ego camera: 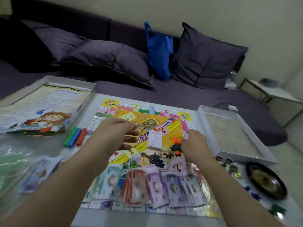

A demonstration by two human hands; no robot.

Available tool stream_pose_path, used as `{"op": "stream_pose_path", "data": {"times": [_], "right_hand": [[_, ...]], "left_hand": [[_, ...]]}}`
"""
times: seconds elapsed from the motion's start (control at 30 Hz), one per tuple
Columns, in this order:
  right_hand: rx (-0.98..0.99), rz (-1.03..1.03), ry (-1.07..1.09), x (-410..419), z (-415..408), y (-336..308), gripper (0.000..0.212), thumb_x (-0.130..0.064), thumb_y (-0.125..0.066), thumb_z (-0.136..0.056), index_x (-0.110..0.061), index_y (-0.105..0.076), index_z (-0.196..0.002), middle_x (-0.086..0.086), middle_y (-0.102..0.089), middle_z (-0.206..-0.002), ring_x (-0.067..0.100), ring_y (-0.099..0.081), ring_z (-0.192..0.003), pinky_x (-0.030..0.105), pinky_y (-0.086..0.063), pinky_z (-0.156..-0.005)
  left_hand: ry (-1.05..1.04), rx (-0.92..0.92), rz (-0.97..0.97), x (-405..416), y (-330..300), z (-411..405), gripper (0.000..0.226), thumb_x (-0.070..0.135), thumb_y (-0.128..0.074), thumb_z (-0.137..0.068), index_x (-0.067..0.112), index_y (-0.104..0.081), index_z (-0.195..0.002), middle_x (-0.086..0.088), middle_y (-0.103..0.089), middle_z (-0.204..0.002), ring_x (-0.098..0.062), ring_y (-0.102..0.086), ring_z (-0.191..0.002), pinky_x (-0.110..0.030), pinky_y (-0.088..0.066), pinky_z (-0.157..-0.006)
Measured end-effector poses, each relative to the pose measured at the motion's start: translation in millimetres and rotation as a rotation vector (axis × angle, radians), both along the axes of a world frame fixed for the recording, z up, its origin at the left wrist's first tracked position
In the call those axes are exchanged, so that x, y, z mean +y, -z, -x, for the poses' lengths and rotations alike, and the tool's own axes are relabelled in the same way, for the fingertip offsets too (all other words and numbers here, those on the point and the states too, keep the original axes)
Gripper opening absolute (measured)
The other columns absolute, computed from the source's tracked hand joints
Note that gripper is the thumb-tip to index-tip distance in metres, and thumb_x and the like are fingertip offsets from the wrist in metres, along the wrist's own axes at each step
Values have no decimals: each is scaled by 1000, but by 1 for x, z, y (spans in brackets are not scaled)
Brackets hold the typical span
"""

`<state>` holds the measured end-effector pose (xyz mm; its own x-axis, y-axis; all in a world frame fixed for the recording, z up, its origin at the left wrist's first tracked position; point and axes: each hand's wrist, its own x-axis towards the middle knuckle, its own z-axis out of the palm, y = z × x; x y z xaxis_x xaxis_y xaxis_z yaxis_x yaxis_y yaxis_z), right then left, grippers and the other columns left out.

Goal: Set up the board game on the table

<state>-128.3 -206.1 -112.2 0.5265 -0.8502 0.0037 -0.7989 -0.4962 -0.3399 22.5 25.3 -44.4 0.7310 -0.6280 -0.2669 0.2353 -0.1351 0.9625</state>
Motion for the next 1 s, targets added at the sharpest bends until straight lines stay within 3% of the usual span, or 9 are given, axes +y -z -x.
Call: {"op": "stream_pose_path", "data": {"times": [0.1,0.17,0.27,0.37,0.47,0.6,0.83,1.0], "right_hand": [[44,-116,10,-17,14,17,81,-63,-45,-102,-21,-19,-166,10,-9,-174,33,-4,-159,49,-13,-128],[61,-154,-16,-25,18,25,90,-71,-42,-99,-24,-9,-168,7,1,-175,32,4,-160,51,-9,-128],[84,-71,-29,-28,18,34,81,-69,-42,-100,-19,-27,-163,10,-19,-170,35,-16,-154,50,-22,-125],[73,142,-80,-25,19,44,49,-51,-46,-106,-15,-50,-139,8,-46,-144,28,-39,-127,42,-39,-108],[9,216,-130,-23,23,53,32,-36,-46,-109,-15,-49,-132,7,-48,-132,22,-42,-114,36,-44,-97],[-25,262,-151,-20,26,56,19,-33,-44,-110,-19,-47,-122,2,-54,-118,20,-52,-98,34,-46,-76],[-36,297,-181,-16,28,54,31,-41,-32,-113,-19,-52,-107,-1,-64,-92,22,-56,-74,37,-44,-64],[-292,169,-134,-20,29,46,36,-37,-37,-113,-19,-51,-84,-3,-58,-75,16,-55,-66,34,-44,-58]], "left_hand": [[38,32,1,-25,2,21,13,11,-63,-102,3,-73,-104,-13,-78,-87,-25,-70,-70,-31,-53,-55],[64,26,-8,-40,5,34,13,11,-63,-101,3,-74,-103,-15,-78,-90,-24,-71,-71,-31,-54,-55],[97,2,-34,-57,11,50,14,10,-61,-102,6,-74,-101,-14,-79,-92,-23,-73,-72,-34,-54,-60],[136,-10,-70,-69,15,62,15,8,-59,-103,6,-74,-102,-15,-79,-94,-22,-73,-72,-33,-55,-61],[151,-14,-102,-75,19,68,17,4,-57,-103,4,-74,-102,-16,-79,-95,-21,-72,-69,-32,-55,-59],[152,-22,-127,-76,21,69,18,2,-56,-103,4,-74,-102,-16,-79,-93,-22,-72,-70,-33,-56,-59],[177,-26,-131,-66,19,67,19,2,-55,-103,2,-74,-99,-16,-79,-90,-23,-69,-67,-31,-52,-55],[173,-18,-124,-58,18,63,19,1,-56,-103,3,-74,-98,-16,-78,-86,-25,-69,-66,-34,-53,-58]]}}
